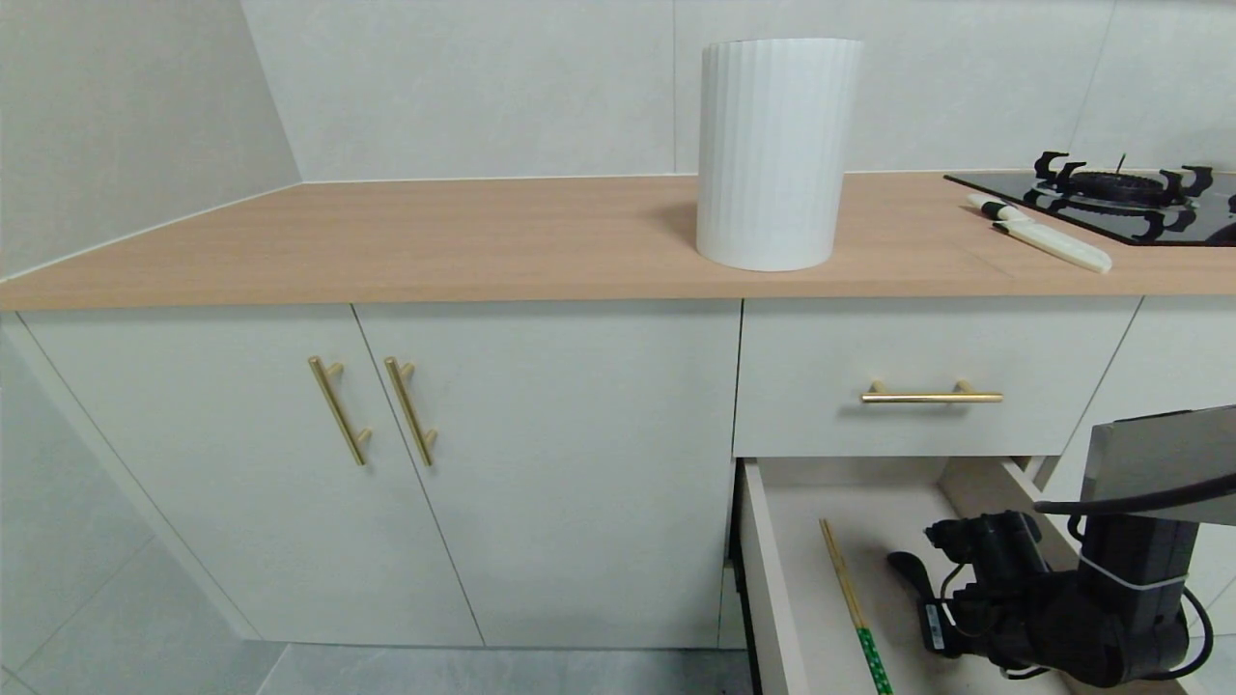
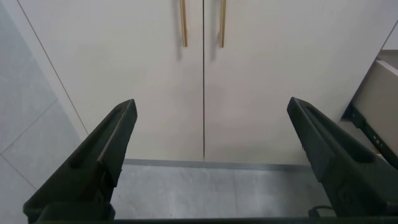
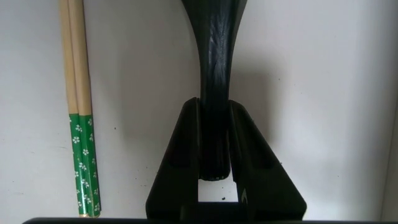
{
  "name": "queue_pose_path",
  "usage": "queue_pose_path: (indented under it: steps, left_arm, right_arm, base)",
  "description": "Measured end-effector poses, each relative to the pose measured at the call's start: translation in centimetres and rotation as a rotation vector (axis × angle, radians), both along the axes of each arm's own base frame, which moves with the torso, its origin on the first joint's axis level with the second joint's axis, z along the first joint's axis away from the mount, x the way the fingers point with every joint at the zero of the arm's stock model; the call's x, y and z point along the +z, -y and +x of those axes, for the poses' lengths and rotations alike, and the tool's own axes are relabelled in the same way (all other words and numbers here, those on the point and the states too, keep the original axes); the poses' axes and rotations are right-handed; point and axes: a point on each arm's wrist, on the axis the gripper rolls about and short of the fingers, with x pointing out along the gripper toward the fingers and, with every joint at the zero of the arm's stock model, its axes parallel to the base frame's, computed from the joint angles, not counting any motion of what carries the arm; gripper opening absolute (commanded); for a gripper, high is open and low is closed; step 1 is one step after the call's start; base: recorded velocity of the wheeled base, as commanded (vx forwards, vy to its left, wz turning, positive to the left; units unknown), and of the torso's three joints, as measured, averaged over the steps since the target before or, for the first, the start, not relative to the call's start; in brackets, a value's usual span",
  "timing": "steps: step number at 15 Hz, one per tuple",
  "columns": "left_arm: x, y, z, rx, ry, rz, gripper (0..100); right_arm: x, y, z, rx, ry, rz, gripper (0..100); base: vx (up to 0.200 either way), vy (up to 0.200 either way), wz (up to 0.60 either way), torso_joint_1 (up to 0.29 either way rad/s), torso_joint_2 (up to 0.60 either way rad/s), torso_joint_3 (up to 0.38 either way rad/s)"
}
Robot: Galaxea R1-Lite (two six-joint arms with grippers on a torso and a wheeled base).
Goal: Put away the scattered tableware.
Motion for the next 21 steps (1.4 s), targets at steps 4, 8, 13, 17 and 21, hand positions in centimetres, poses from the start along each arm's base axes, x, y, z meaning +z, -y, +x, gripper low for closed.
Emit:
queue_pose_path:
  steps: [4, 8, 13, 17, 21]
  left_arm:
    - [0.0, 0.0, 0.0, 0.0, 0.0, 0.0, 100]
    - [0.0, 0.0, 0.0, 0.0, 0.0, 0.0, 100]
    - [0.0, 0.0, 0.0, 0.001, 0.0, 0.0, 100]
    - [0.0, 0.0, 0.0, 0.0, 0.0, 0.0, 100]
    - [0.0, 0.0, 0.0, 0.001, 0.0, 0.0, 100]
  right_arm:
    - [0.0, 0.0, 0.0, -0.001, -0.001, -0.001, 100]
    - [-0.1, 0.0, 0.0, -0.001, -0.002, -0.001, 100]
    - [1.3, 0.1, -0.4, -0.005, 0.023, -0.014, 100]
    - [5.2, 0.3, -1.5, -0.003, 0.05, -0.01, 100]
    - [10.3, 0.3, -3.5, 0.013, 0.06, -0.003, 100]
  base:
    - [0.0, 0.0, 0.0, 0.0, 0.0, 0.0]
    - [0.0, 0.0, 0.0, 0.0, 0.0, 0.0]
    - [0.0, 0.0, 0.0, 0.0, 0.0, 0.0]
    - [0.0, 0.0, 0.0, 0.0, 0.0, 0.0]
    - [0.0, 0.0, 0.0, 0.0, 0.0, 0.0]
